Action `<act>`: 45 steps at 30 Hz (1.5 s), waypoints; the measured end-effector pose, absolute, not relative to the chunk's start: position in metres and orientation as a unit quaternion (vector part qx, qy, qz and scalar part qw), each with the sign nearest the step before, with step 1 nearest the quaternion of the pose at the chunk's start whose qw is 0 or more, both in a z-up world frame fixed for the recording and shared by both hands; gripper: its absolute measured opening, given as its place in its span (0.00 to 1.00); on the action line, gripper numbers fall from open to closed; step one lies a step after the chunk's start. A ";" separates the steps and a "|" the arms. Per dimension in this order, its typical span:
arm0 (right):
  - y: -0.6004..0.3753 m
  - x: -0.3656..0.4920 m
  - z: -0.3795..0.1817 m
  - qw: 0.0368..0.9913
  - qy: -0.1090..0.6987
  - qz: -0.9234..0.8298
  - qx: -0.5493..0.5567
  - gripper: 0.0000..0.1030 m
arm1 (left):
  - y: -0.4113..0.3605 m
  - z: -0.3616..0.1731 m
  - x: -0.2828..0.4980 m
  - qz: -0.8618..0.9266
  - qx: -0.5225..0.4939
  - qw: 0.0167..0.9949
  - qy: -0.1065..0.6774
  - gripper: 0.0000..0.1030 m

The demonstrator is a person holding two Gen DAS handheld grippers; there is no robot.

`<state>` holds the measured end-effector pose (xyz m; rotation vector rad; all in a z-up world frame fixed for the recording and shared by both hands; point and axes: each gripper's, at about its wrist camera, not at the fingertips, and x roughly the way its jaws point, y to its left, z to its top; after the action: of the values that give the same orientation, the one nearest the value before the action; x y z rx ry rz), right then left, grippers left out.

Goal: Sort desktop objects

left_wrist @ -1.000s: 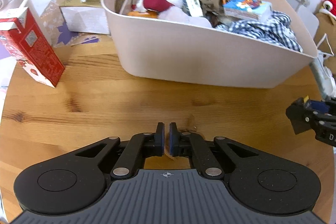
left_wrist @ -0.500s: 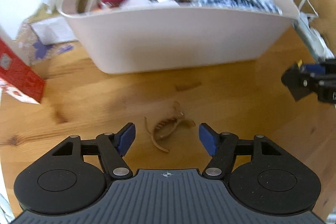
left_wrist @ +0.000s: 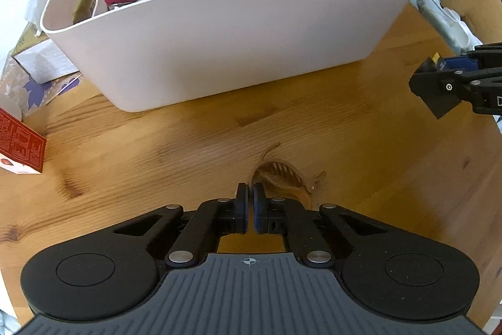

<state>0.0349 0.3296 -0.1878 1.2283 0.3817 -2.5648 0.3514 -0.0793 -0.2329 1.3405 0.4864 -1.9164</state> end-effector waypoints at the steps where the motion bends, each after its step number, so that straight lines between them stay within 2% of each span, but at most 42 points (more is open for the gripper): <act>1: 0.330 0.035 -0.188 0.136 0.131 -0.886 0.424 0.29 | -0.079 -0.232 0.352 -0.746 0.521 0.368 0.190 0.02; 21: 0.327 0.042 -0.174 0.149 0.138 -0.890 0.408 0.29 | -0.069 -0.199 0.354 -0.778 0.485 0.362 0.167 0.02; 45: 0.316 0.048 -0.078 0.202 0.149 -0.917 0.309 0.29 | -0.084 -0.088 0.365 -0.840 0.383 0.370 0.104 0.02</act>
<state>0.0483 0.3160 -0.0782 0.8627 0.4171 -2.5610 0.3649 -0.0840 -0.0880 0.9824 0.2661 -2.1549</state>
